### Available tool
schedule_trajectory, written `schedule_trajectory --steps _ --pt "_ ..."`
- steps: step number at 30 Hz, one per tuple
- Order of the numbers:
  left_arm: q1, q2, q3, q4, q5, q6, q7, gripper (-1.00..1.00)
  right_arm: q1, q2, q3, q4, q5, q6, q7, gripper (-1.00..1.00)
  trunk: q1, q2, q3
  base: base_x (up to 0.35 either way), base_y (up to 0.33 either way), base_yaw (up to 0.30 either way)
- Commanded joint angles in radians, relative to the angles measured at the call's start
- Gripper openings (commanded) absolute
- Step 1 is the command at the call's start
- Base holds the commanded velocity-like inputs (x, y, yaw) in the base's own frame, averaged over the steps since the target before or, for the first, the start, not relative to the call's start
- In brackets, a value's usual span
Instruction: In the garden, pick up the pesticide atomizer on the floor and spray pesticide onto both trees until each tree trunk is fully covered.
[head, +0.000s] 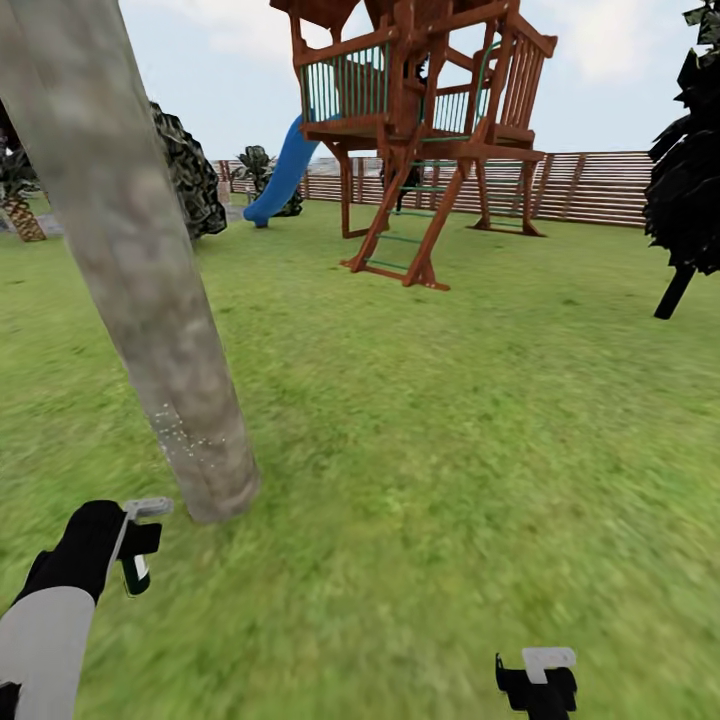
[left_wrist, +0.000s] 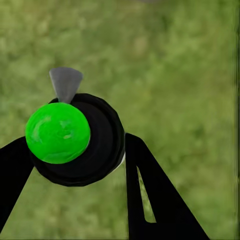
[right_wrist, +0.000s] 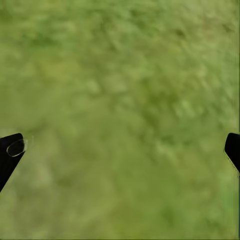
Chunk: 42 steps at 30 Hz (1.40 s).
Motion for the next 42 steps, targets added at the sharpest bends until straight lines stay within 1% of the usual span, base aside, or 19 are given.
schedule_trajectory --steps 1,3,6,10,13,15,16,18,29,34,42 --pt "0.000 0.000 0.001 -0.004 0.000 -0.001 0.000 -1.00 0.000 -0.001 0.000 0.000 0.000 0.000 -0.002 1.00 0.000 0.000 0.000 0.235 -0.201 0.010" --pt "0.001 -0.004 0.000 0.001 0.002 -0.002 0.000 -1.00 0.000 -0.002 0.000 0.000 0.001 -0.001 -0.003 1.00 0.000 0.000 0.000 0.240 -0.197 0.003" --pt "0.001 -0.023 0.000 -0.002 0.002 -0.003 0.000 -1.00 0.000 -0.004 0.000 0.000 0.001 -0.001 -0.004 1.00 0.000 0.000 0.000 0.241 -0.192 0.000" --pt "0.001 -0.027 0.000 0.000 0.002 -0.003 0.000 -1.00 0.000 -0.002 0.000 0.000 0.000 -0.001 -0.003 1.00 0.000 0.000 0.000 0.236 -0.194 0.024" --pt "0.001 -0.028 0.000 0.000 0.002 -0.004 0.000 -1.00 0.000 0.000 0.000 0.000 0.001 -0.001 -0.003 1.00 0.000 0.000 0.000 0.230 -0.199 0.243" --pt "0.001 -0.040 -0.001 -0.001 0.002 -0.005 0.001 -1.00 0.000 0.000 0.000 0.000 0.001 -0.001 -0.003 1.00 0.000 0.000 0.000 0.225 -0.201 0.272" --pt "0.001 -0.051 0.000 -0.004 0.001 -0.006 0.001 -1.00 0.000 0.000 0.000 0.000 0.001 -0.001 -0.003 1.00 0.000 0.000 0.000 0.215 -0.204 0.275" --pt "0.001 -0.057 -0.001 -0.005 0.000 -0.006 0.001 -1.00 0.000 0.000 0.000 0.000 0.001 0.000 -0.003 1.00 0.000 0.000 0.000 0.206 -0.206 0.276" --pt "0.001 -0.057 0.000 -0.006 0.000 -0.007 0.001 -1.00 0.000 0.000 0.000 0.000 0.001 0.000 -0.002 1.00 0.000 0.000 0.000 0.192 -0.211 0.276" --pt "0.001 -0.058 -0.001 -0.006 0.000 -0.007 0.001 -1.00 0.000 0.000 0.000 0.000 0.001 0.000 -0.001 1.00 0.000 0.000 0.000 0.100 -0.256 0.242" --pt "0.001 -0.058 -0.001 -0.006 0.000 -0.006 0.001 -1.00 0.000 0.001 0.000 0.000 0.001 0.000 0.000 1.00 0.000 0.000 0.000 0.007 -0.272 0.024"
